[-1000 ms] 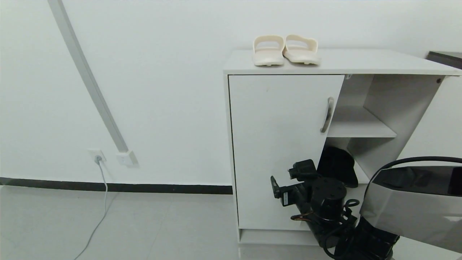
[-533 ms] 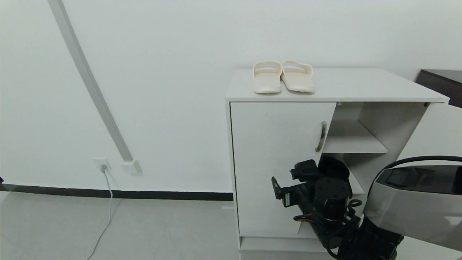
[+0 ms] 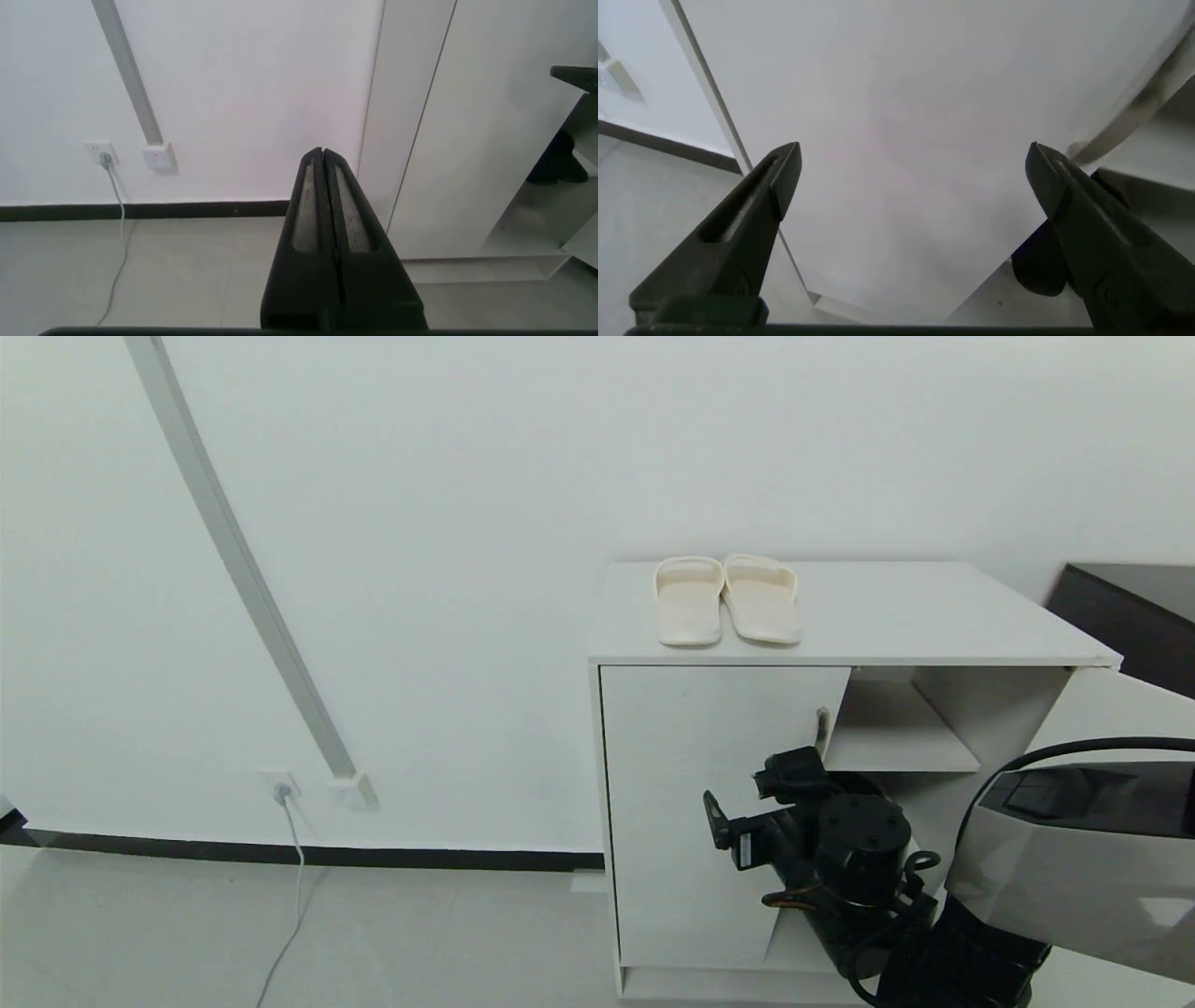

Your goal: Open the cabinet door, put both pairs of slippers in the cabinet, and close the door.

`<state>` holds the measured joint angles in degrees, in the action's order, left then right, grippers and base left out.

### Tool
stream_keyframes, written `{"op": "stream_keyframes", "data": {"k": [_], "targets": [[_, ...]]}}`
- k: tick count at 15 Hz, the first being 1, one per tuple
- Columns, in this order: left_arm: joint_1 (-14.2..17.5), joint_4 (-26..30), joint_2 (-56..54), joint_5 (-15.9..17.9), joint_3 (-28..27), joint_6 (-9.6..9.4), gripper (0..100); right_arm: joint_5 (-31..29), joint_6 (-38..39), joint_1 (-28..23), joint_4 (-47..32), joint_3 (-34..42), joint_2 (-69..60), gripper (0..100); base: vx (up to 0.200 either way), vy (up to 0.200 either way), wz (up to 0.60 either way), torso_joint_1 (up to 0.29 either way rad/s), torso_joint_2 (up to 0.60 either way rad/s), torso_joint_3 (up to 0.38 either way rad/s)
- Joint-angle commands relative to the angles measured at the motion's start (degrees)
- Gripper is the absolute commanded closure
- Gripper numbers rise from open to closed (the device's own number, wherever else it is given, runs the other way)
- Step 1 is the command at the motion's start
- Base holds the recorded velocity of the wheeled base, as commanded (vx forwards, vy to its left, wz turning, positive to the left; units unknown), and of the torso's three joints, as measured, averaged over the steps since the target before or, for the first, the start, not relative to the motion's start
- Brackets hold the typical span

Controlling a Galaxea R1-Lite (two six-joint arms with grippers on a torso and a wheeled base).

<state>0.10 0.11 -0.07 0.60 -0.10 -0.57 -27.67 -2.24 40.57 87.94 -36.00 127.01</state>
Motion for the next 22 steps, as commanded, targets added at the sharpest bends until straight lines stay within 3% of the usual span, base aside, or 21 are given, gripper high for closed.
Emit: {"op": "stream_keyframes", "data": {"k": [1,13,17,18,21,22], "targets": [[0.0,0.0,0.1,0.0,0.0,-0.04,100,0.0,0.0,0.0,0.0,0.0,-0.1,0,0.0,0.0,0.0,0.212,-0.52,-0.315],[0.0,0.1,0.1,0.0,0.0,-0.04,100,1.1,-0.3,-0.1,0.7,0.0,0.1,0,0.0,0.0,0.0,0.238,-0.56,-0.321],[0.0,0.1,0.1,0.0,0.0,-0.13,100,3.9,-3.0,-0.1,2.1,-0.7,-0.2,0,0.0,0.0,0.0,0.033,-0.08,-0.041],[0.0,0.1,0.1,0.0,0.0,-0.13,100,3.9,-3.2,-0.3,1.0,-2.9,-0.5,0,0.0,0.0,0.0,0.0,0.0,0.0],[0.0,0.1,0.1,0.0,0.0,-0.13,100,3.7,-2.2,-1.7,-14.3,-11.1,-4.9,0,0.0,0.0,0.0,0.0,0.0,0.0],[0.0,0.1,0.1,0.0,0.0,-0.13,100,3.6,-1.9,-1.7,-16.1,-12.0,-5.6,0,0.0,0.0,0.0,0.0,0.0,0.0]]}}
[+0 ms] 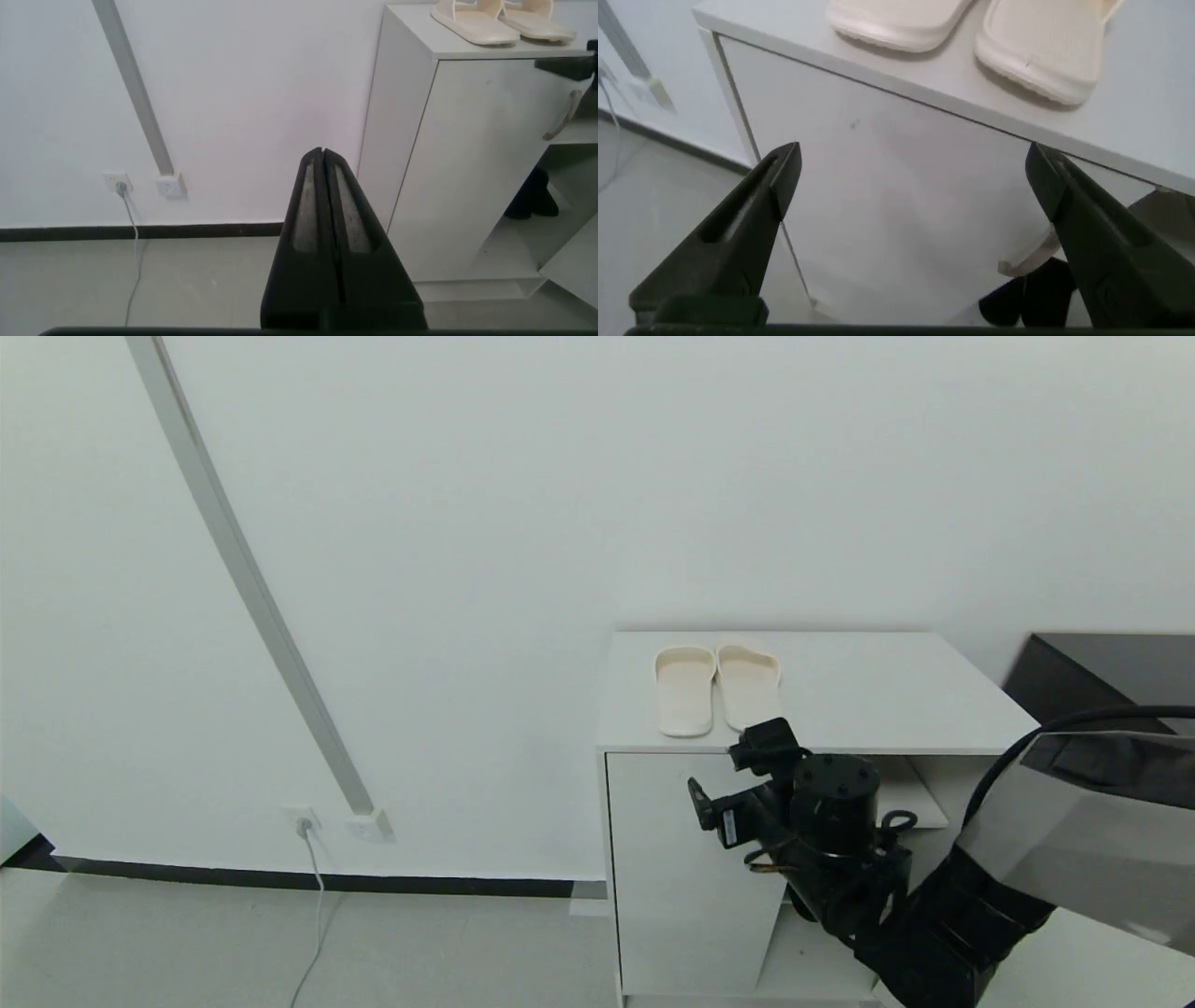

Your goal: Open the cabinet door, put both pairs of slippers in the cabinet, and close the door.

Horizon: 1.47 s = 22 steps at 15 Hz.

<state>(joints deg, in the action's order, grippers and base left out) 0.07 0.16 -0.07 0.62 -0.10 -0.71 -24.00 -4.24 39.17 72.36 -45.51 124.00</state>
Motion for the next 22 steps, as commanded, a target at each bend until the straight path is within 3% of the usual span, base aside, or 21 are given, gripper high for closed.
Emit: {"op": "stream_keyframes", "data": {"k": [1,3,6,12,22], "targets": [[0.0,0.0,0.1,0.0,0.0,0.0,100,-0.6,2.5,-0.1,-10.4,-7.1,-6.0,0,0.0,0.0,0.0,0.0,0.0,0.0],[0.0,0.0,0.1,0.0,0.0,0.0,100,-4.6,6.9,0.2,-25.4,-14.2,-9.4,0,0.0,0.0,0.0,0.0,0.0,0.0],[0.0,0.0,0.1,0.1,0.0,-0.17,100,-9.9,15.4,1.0,-38.1,-20.7,-9.2,0,0.0,0.0,0.0,0.0,0.0,0.0],[0.0,0.0,0.1,0.1,0.0,-0.26,100,-10.1,17.1,1.0,-38.2,-20.8,-8.5,0,0.0,0.0,0.0,0.0,0.0,0.0],[0.0,0.0,0.1,0.1,0.0,-0.17,100,-10.2,18.7,0.8,-38.1,-19.5,-7.1,0,0.2,0.0,0.0,0.001,0.0,0.001]]}}
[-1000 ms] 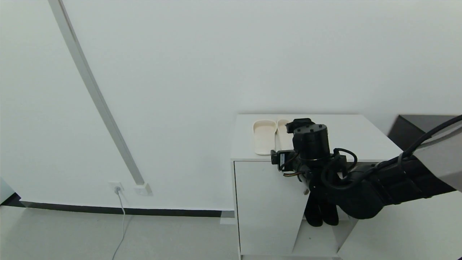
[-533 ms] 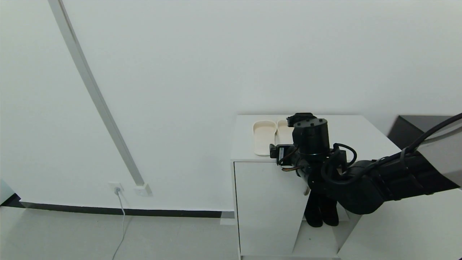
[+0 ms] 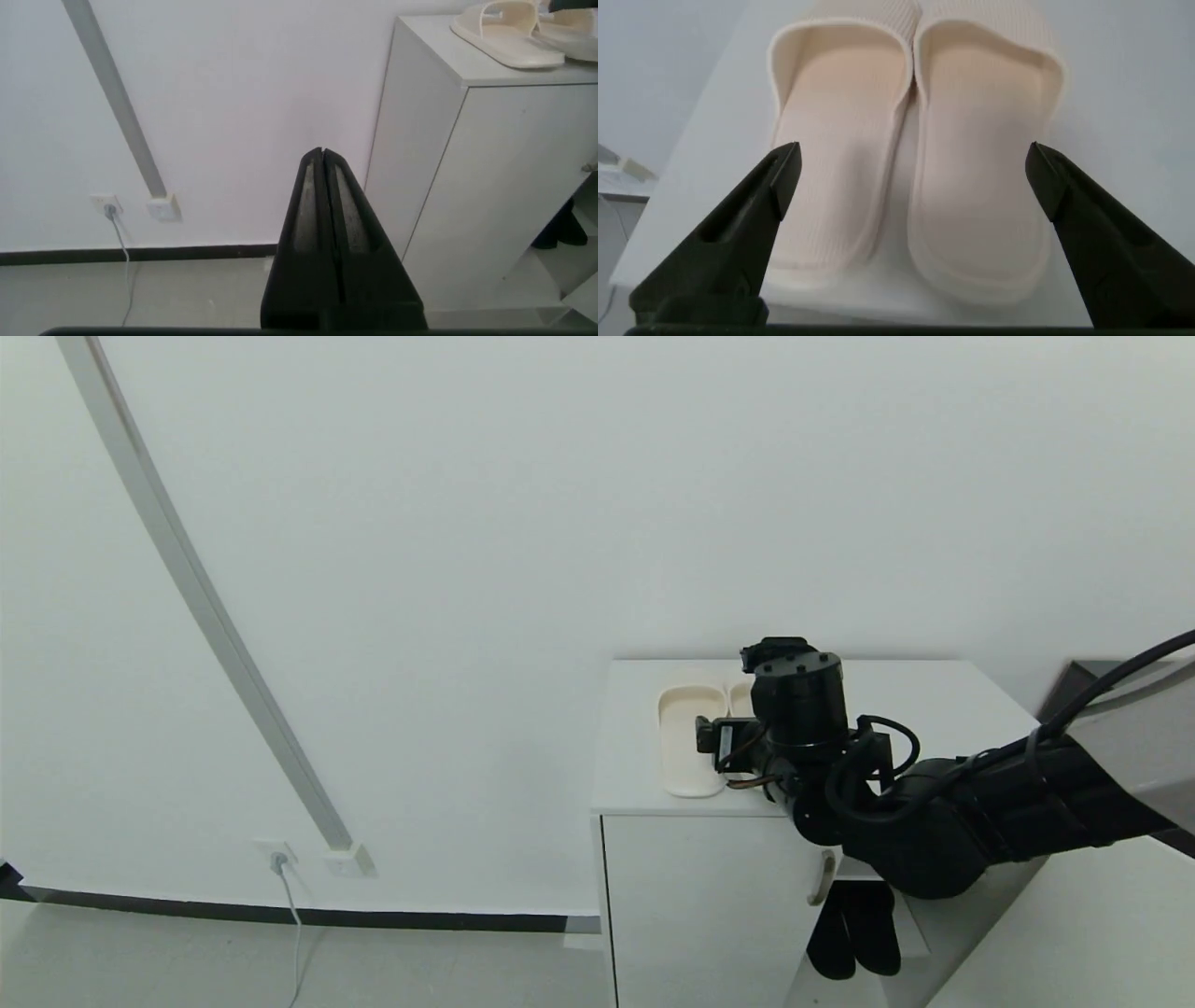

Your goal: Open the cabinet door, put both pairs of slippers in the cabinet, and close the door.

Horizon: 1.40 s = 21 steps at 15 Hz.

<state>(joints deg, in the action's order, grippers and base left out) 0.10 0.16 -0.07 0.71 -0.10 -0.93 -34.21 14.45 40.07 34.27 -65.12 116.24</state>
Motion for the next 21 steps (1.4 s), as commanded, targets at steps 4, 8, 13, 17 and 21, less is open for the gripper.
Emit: {"op": "stream_keyframes", "data": {"k": [4,8,13,17,21], "targets": [[0.0,0.0,0.1,0.0,0.0,0.05,100,0.3,-0.7,-0.2,2.7,-0.1,3.5,0,0.0,0.0,0.0,0.0,0.0,0.0],[0.0,0.0,0.1,0.0,0.0,0.14,100,0.5,-1.9,-1.8,3.1,-3.3,6.5,0,0.0,0.0,0.0,0.0,0.0,0.0],[0.0,0.0,0.1,-0.1,0.0,0.31,100,1.4,-3.2,-3.5,3.0,-8.5,10.4,0,0.0,0.0,0.0,0.0,0.0,0.0],[0.0,-0.1,0.1,-0.1,0.0,0.31,100,1.5,-4.7,-4.8,3.0,-12.9,13.9,0,0.0,0.0,0.0,0.0,0.0,0.0],[0.0,-0.1,0.1,-0.1,0.0,0.31,100,1.5,-4.9,-5.4,2.9,-16.7,16.0,0,0.0,0.0,0.0,0.0,0.0,0.0]]}}
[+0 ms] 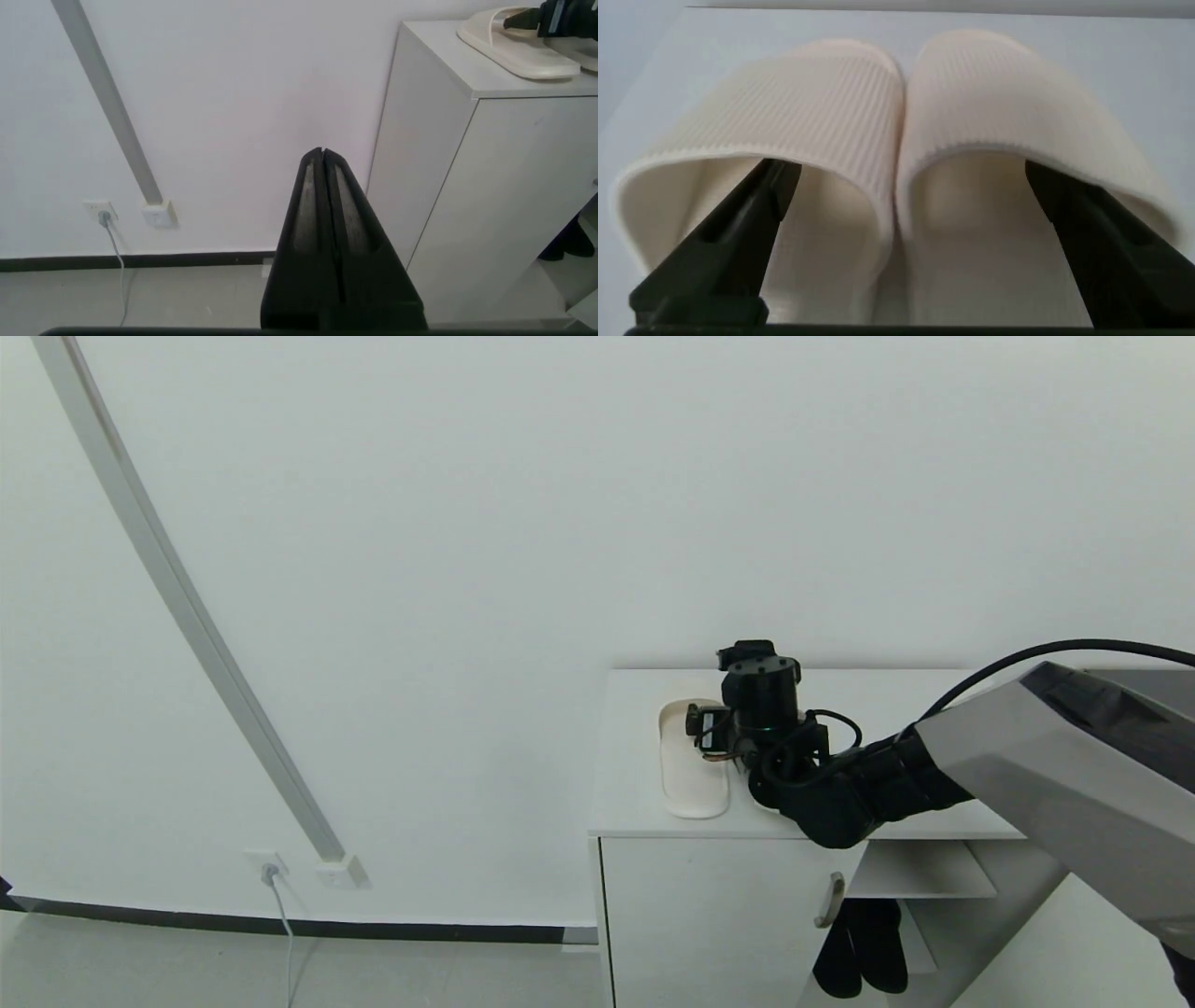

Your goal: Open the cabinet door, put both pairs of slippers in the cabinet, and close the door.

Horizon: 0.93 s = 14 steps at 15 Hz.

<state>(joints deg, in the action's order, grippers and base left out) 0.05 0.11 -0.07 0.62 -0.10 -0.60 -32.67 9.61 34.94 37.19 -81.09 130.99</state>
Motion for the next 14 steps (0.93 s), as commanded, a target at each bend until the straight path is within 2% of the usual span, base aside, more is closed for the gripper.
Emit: {"op": "stream_keyframes", "data": {"k": [1,2,13,14], "targets": [[0.0,0.1,0.1,0.0,0.0,-0.02,100,0.0,0.0,-0.3,-0.1,-1.1,1.2,0,0.0,0.0,0.0,0.0,0.0,0.0],[0.0,0.1,0.1,0.0,0.0,-0.02,100,0.0,0.0,-0.3,-0.1,-1.1,1.3,100,0.0,0.0,0.0,0.0,0.0,0.0],[0.0,0.1,0.1,0.0,0.0,-0.02,100,0.1,0.1,0.0,0.1,-0.5,-0.8,100,0.0,0.0,0.0,0.0,0.0,0.0],[0.0,0.1,0.1,0.0,0.0,-0.02,100,1.6,0.0,0.5,0.1,1.0,-2.8,100,0.0,0.0,0.0,0.0,0.0,0.0]]}}
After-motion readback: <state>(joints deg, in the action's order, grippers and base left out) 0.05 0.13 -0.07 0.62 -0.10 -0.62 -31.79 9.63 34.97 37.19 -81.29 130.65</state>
